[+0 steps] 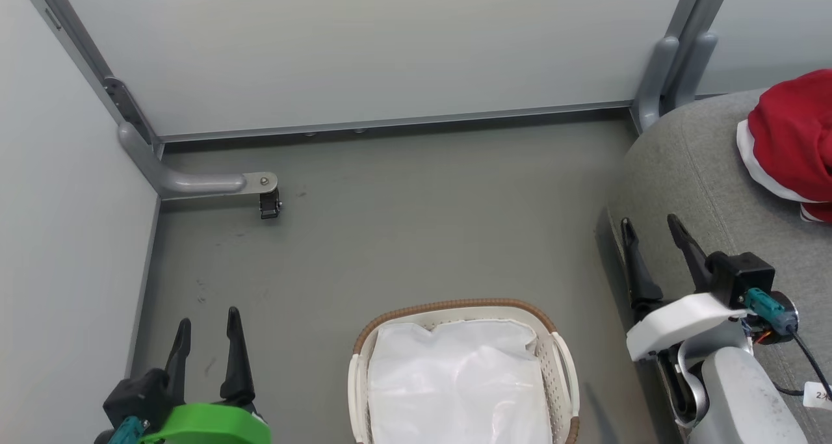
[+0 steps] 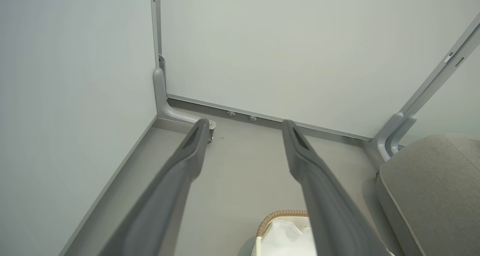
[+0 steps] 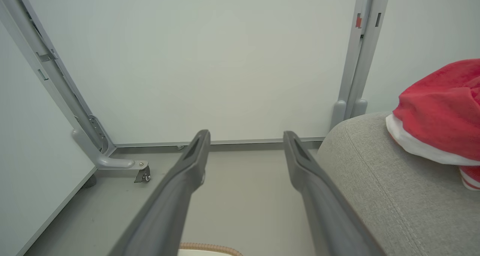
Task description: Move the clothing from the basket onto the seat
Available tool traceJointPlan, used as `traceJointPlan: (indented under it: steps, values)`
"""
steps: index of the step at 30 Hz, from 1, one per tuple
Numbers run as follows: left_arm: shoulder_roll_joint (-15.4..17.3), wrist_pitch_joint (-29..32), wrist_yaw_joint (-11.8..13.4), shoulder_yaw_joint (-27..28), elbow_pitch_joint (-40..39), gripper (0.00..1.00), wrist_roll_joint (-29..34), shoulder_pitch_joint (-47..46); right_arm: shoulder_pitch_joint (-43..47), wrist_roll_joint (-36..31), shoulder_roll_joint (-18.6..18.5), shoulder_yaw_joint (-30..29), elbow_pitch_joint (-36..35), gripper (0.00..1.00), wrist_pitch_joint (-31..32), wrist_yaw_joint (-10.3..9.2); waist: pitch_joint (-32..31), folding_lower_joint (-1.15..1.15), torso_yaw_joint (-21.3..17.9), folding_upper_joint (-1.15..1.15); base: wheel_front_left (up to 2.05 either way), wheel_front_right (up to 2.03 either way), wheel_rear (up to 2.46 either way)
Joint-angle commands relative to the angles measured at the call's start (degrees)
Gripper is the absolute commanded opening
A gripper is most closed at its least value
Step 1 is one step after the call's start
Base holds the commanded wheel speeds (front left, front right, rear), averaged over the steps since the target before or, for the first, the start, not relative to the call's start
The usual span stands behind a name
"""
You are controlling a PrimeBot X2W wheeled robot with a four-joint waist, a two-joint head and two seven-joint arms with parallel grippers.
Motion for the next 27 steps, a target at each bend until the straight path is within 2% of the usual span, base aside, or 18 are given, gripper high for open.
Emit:
traceJointPlan:
  steps: [1, 5, 19, 26, 27]
  values:
    - [-0.2, 0.0, -0.5, 0.7, 0.0, 1.00, 0.3, 1.6, 1.6, 0.1, -0.2, 0.7, -0.6, 1.00, 0.0, -0.06, -0.8, 0.00, 0.8, 0.45, 0.00, 0.00, 0.00]
    - [-0.5, 0.0, -1.0, 2.1, -0.3, 1.00, 0.4, 3.9, 4.0, -2.9, -0.3, 2.4, -2.4, 1.00, 0.0, -0.06, -1.2, 0.00, 0.6, 0.45, 0.00, 0.00, 0.00]
    - [-0.5, 0.0, -0.3, 1.1, -0.8, 1.00, -0.5, 5.4, 7.0, -1.8, -0.2, 3.8, -2.5, 1.00, 0.0, -0.06, -2.6, 0.00, -0.3, 0.45, 0.00, 0.00, 0.00]
    - [-0.5, 0.0, -0.8, 0.7, -0.8, 1.00, -0.9, 5.3, 6.9, -1.2, -0.2, 3.9, -2.4, 1.00, 0.0, -0.06, -2.6, 0.00, -0.3, 0.45, 0.00, 0.00, 0.00]
    - [-0.5, 0.0, -0.6, 0.6, -0.4, 0.00, -0.6, 4.5, 6.1, -1.6, 0.0, 3.9, -2.3, 0.00, 0.0, 0.00, -2.6, 0.00, -0.3, 0.00, 0.00, 0.00, 0.00]
